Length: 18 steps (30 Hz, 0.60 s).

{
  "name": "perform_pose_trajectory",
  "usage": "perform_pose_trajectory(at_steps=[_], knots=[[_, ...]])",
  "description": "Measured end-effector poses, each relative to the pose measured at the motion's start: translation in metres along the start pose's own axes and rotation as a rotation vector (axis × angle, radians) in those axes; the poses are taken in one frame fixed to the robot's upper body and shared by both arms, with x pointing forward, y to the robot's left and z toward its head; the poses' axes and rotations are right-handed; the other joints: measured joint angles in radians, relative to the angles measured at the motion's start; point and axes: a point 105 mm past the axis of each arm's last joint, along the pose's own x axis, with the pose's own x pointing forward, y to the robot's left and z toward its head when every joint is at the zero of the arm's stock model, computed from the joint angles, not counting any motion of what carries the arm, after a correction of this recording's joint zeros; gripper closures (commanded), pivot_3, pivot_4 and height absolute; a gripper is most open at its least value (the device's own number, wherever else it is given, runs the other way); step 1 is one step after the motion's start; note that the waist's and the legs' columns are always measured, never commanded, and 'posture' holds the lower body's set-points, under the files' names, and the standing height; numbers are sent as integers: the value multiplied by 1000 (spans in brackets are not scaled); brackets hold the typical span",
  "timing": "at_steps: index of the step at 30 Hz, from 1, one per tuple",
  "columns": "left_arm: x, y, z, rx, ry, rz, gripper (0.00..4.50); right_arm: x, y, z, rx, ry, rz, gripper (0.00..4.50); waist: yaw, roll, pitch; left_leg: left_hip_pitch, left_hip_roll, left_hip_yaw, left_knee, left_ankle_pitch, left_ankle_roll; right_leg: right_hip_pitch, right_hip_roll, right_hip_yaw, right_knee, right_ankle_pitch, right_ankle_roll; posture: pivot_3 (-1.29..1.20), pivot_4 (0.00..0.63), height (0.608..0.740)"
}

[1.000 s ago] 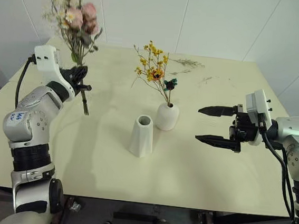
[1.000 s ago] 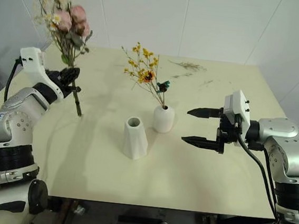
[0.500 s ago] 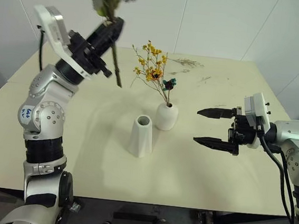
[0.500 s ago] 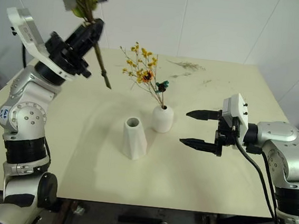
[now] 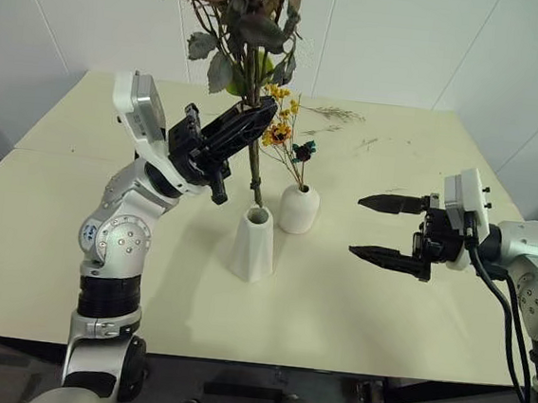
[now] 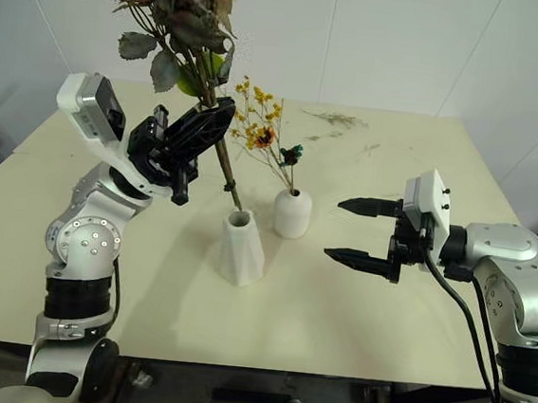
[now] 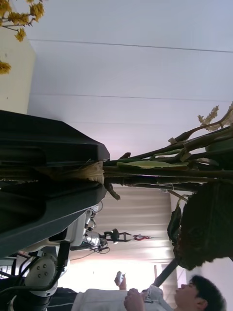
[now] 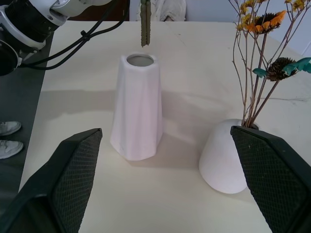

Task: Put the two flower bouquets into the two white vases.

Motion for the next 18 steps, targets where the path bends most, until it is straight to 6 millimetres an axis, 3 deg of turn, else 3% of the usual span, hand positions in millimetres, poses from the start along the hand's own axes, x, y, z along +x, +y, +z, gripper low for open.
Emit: perform_pose_trajectory(at_steps=[13,18], knots=[[-3,2,-9,-32,12,6,4411,-1,8,-3,39,-17,4,0,2,0,0,0,0,0,0,-1,1,0,0,0,0,0,0,0,150,740],[-5,2,-12,-42,18,12,4411,-8,11,9,68,-74,29,0,2,0,0,0,0,0,1,-1,1,0,0,0,0,0,0,0,150,740]])
